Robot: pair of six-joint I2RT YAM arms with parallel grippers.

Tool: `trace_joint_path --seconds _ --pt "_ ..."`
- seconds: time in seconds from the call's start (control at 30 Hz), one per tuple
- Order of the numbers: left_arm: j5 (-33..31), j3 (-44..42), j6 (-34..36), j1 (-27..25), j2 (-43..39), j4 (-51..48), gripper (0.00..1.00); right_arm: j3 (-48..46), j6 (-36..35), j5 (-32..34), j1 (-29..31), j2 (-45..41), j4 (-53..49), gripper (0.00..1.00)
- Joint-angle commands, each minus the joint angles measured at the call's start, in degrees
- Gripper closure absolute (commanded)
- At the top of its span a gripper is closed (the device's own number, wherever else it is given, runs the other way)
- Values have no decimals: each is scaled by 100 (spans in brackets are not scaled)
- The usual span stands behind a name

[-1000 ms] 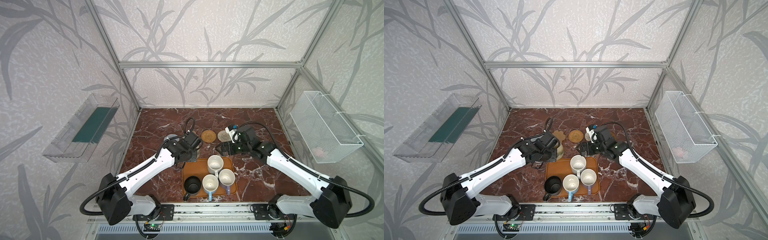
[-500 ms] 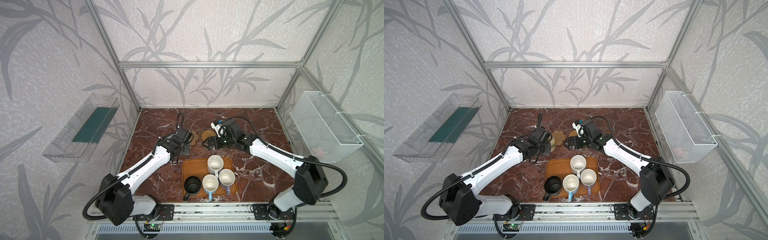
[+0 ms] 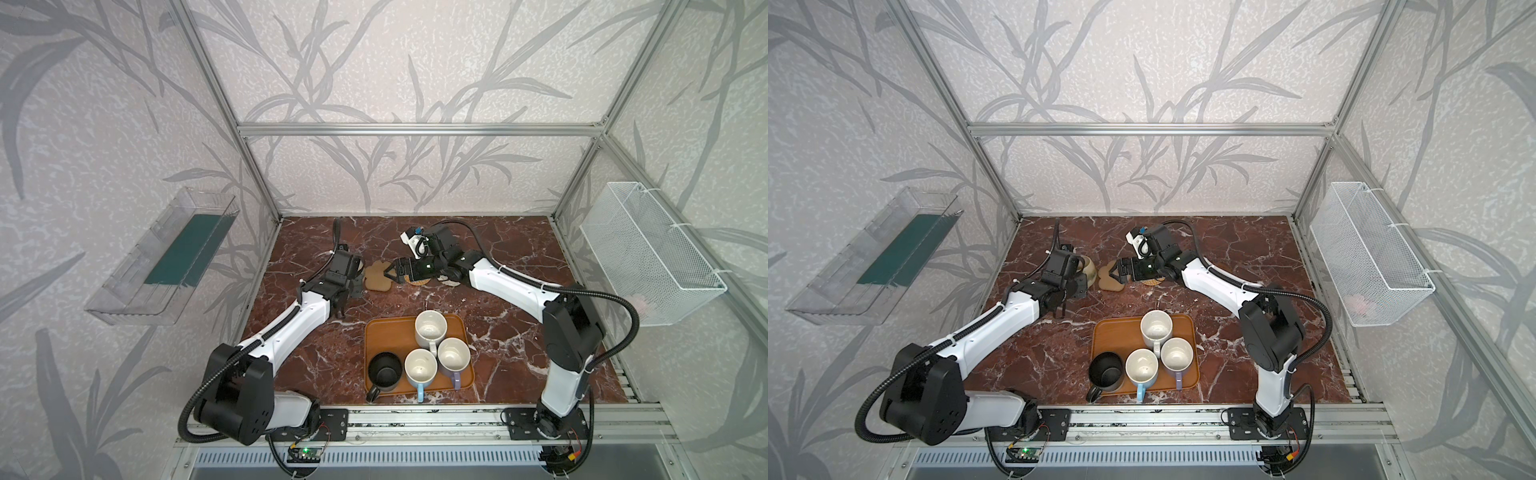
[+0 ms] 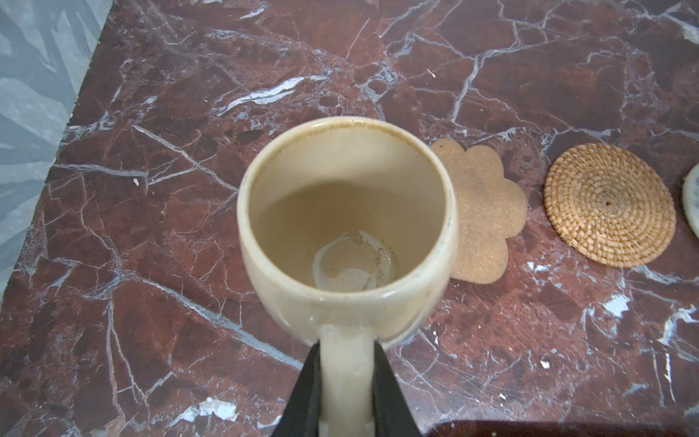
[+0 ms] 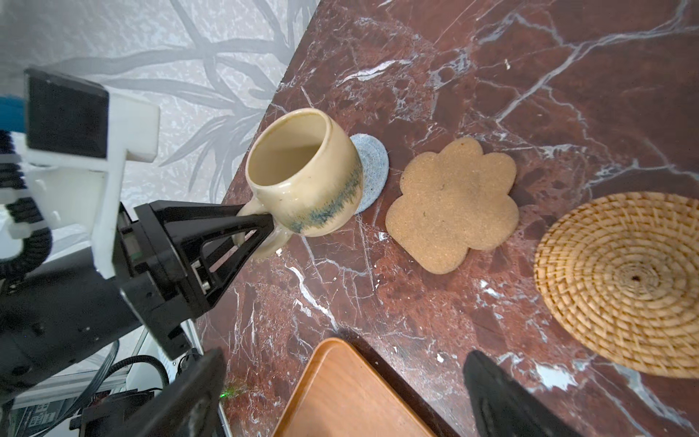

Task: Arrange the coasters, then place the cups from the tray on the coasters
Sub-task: 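Lower the cream mug onto the blue knit coaster with left gripper while right gripper hovers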

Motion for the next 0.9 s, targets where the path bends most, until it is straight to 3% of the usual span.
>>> trace_joint_path --seconds 0.0,0.43,0.87 --pt "43 -70 330 100 -66 1137 100 273 -37 -167 29 68 -23 3" --pt "-120 -341 655 552 170 1844 100 888 -353 -159 31 386 -663 4" --pt "342 -556 556 839 362 2429 100 986 -380 -285 30 497 -817 4"
